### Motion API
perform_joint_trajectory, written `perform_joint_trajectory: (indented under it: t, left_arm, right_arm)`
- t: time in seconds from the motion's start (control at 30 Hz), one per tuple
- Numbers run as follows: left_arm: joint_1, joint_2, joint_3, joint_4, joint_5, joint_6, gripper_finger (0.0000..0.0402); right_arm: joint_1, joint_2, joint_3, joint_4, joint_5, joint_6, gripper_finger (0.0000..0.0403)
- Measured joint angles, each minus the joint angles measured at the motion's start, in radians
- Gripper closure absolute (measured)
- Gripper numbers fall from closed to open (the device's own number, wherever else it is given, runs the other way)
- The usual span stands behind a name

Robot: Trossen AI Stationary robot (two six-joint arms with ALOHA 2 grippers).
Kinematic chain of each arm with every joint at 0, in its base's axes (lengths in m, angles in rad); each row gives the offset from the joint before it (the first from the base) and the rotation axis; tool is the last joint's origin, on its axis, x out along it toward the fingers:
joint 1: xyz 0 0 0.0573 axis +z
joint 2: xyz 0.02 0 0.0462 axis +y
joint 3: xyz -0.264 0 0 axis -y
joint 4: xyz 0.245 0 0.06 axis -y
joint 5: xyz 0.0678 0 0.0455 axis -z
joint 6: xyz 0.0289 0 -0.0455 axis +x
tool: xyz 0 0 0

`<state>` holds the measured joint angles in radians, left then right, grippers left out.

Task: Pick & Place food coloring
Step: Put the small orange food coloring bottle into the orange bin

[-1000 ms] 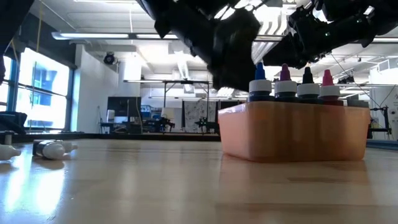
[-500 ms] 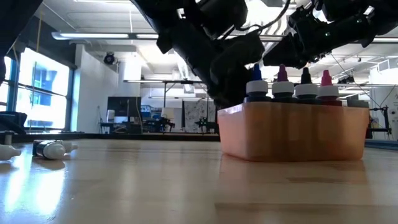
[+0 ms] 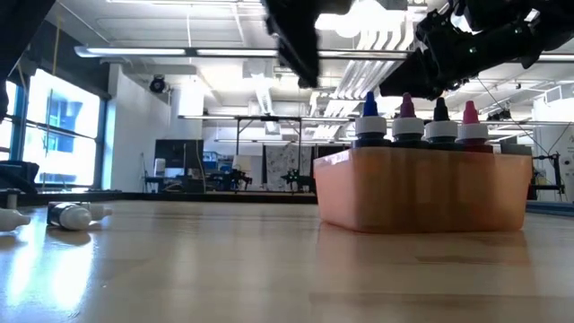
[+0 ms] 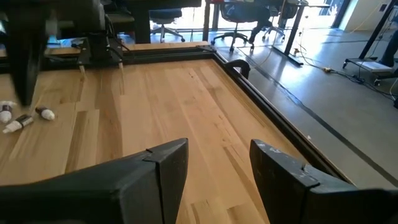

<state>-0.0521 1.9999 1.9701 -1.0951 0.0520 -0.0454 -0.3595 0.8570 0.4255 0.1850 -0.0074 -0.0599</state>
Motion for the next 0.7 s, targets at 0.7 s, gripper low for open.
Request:
perform_joint_trajectory:
  t: [0.7]
  left_arm:
    - [-0.219,-0.325,-0.523,-0.133,-0.093,-0.532,0.0260]
  right_arm:
    - [0.000,0.000,0.000,-0.032,-0.072,0.042,0.0236]
